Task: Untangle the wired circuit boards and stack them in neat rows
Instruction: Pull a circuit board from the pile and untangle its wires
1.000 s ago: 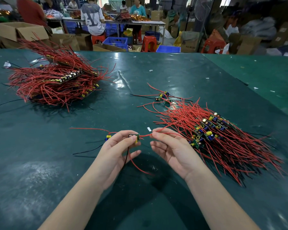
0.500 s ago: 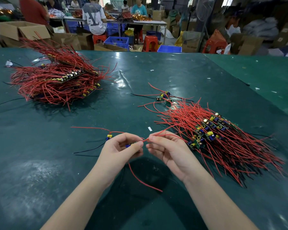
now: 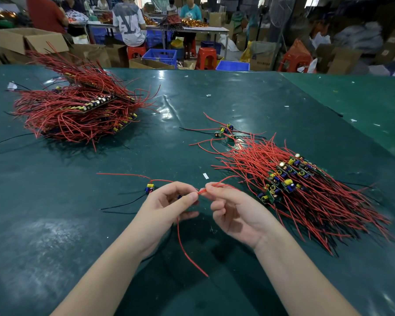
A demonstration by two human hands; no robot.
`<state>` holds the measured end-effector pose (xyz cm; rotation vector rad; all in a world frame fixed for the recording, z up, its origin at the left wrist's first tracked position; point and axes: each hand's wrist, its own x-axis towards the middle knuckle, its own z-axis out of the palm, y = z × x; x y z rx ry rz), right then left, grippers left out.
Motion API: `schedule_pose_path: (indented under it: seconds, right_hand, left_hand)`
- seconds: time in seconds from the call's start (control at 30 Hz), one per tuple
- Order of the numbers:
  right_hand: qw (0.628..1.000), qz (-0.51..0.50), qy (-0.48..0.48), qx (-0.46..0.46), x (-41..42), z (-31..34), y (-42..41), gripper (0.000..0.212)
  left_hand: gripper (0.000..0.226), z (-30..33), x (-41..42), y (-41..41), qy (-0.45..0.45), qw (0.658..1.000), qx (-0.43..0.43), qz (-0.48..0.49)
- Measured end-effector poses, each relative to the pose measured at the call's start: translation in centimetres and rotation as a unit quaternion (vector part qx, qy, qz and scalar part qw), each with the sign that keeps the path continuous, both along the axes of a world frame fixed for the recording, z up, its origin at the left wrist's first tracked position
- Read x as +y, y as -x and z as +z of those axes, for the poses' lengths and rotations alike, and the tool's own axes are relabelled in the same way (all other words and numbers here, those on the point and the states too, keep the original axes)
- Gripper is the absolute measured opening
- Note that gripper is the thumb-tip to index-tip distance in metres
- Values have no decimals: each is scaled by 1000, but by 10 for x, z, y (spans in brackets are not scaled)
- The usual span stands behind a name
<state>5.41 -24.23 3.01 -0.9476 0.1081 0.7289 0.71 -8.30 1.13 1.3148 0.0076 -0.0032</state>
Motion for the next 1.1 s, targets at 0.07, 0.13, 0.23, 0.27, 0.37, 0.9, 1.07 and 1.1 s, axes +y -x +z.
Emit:
schedule_pose_path:
  seconds: [0.07, 0.13, 0.23, 0.27, 0.37, 0.9, 1.07, 1.1]
  right_hand:
    - [999, 10, -32, 35, 0, 0, 1, 5]
    - [998, 20, -46, 38, 0, 0, 2, 6]
    - [999, 24, -9, -28, -1, 1, 1, 6]
    - [998, 19, 12, -55, -1, 1, 1, 7]
    - [992, -12, 45, -114, -4, -1, -3, 8]
    - [970, -63, 71, -223, -13, -2, -12, 13]
    - [970, -91, 51, -217, -16, 0, -14, 10]
    - [971, -93, 43, -215, -17, 1, -14, 10]
  left_hand:
    - [11, 2, 0, 0, 16, 1000, 6, -15]
    - [8, 3, 1, 1, 26, 999, 6, -31]
    - [7, 5, 3, 1, 16, 1000, -4, -22]
    - [8, 5, 4, 1, 6, 1000, -5, -16]
    - [13, 4, 4, 0, -14, 1000, 8, -6]
    - [13, 5, 8, -2, -106, 990, 46, 81]
    - [12, 4, 9, -4, -71, 993, 62, 70]
    - [9, 4, 10, -4, -56, 994, 65, 66]
